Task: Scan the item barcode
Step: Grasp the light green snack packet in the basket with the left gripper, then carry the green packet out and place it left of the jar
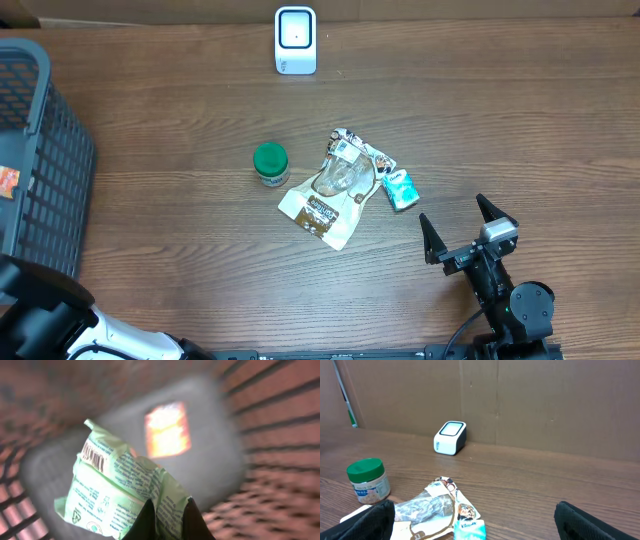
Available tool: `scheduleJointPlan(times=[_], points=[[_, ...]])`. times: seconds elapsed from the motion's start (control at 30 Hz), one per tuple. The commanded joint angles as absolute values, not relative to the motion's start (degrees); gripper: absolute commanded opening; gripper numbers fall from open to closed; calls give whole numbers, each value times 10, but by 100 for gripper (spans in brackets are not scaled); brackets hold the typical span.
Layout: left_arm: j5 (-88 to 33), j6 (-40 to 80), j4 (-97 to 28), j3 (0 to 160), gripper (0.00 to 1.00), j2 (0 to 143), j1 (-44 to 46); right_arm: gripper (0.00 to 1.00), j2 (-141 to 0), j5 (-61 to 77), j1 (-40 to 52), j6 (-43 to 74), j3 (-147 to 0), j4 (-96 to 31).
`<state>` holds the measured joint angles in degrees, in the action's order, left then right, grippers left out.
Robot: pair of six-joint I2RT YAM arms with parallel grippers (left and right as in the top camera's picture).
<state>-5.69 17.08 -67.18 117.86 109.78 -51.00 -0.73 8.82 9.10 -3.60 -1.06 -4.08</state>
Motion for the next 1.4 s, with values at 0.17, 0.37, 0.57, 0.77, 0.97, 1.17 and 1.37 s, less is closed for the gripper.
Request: scheduleJointPlan(times=[0.17, 0.37, 0.57, 0.77, 0.97, 1.17, 1.37], points=[[-419, 235, -729, 1380, 4, 1083, -455, 100, -2, 91, 93, -34, -4, -38], [-389, 167, -755, 1401, 4, 1061, -314, 100, -2, 91, 93, -34, -4, -38], [-201, 101, -774, 1400, 4, 1059, -134, 100, -2, 91, 93, -34, -4, -38], [52, 96, -836, 1389, 4, 1069, 25, 100, -2, 91, 93, -34, -4, -38], [146, 133, -848, 1274, 4, 1085, 102, 100, -2, 91, 93, -34, -4, -38], [123, 215, -811, 1099, 4, 1085, 107, 100, -2, 91, 93, -34, -4, -38], [3, 215, -714, 961, 4, 1085, 114, 100, -2, 91, 93, -34, -4, -38]])
